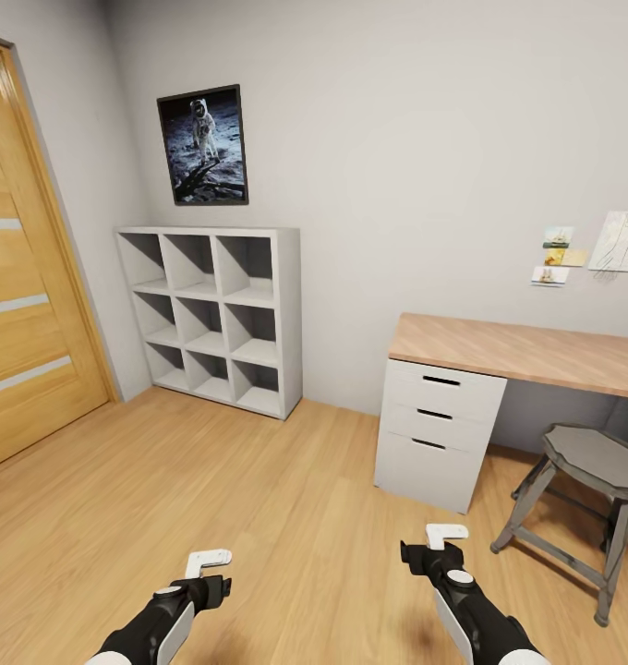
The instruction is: Attach the digital camera to the camera tripod in the bedroom.
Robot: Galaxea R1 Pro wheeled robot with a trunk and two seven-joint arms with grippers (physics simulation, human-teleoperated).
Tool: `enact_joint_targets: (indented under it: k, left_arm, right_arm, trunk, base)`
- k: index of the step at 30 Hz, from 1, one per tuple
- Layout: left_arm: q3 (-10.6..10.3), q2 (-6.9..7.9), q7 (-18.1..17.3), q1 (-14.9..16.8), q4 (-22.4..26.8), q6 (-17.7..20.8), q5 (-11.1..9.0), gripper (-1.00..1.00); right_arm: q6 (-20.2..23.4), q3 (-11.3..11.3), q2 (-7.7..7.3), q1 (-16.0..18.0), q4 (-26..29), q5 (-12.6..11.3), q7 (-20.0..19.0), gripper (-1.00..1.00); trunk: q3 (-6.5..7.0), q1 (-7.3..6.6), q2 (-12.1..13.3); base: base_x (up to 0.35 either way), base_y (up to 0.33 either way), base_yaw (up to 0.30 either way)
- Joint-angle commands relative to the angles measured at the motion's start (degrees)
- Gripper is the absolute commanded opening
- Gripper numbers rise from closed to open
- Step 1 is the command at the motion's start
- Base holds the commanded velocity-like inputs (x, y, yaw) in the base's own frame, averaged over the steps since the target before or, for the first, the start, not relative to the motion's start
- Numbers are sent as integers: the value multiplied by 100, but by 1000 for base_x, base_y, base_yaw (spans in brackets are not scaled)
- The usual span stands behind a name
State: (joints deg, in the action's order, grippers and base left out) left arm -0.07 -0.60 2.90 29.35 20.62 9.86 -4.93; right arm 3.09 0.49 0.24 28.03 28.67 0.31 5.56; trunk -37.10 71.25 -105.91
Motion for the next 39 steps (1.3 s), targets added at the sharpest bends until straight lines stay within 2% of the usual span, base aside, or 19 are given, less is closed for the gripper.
enact_joint_targets:
  k: [1,16,34,39]
  left_arm:
    - [-2,-1,25,0,13,34,-52,100]
    - [12,-14,18,1,29,-9,-52,100]
    - [19,5,97,1,30,38,-54,100]
    - [23,6,103,1,34,35,-59,100]
  right_arm:
    - [33,4,-1,1,12,3,21,100]
    - [34,9,-6,1,14,1,7,100]
    - [18,37,-14,1,16,36,-10,100]
    - [20,36,-11,1,16,113,-4,100]
  trunk:
    - [-6,-1,-3]
    - [-24,21,-43]
    - [-347,417,-765]
    - [-437,526,-965]
  base:
    - [0,0,0]
    - [0,0,0]
    - [0,0,0]
    - [0,0,0]
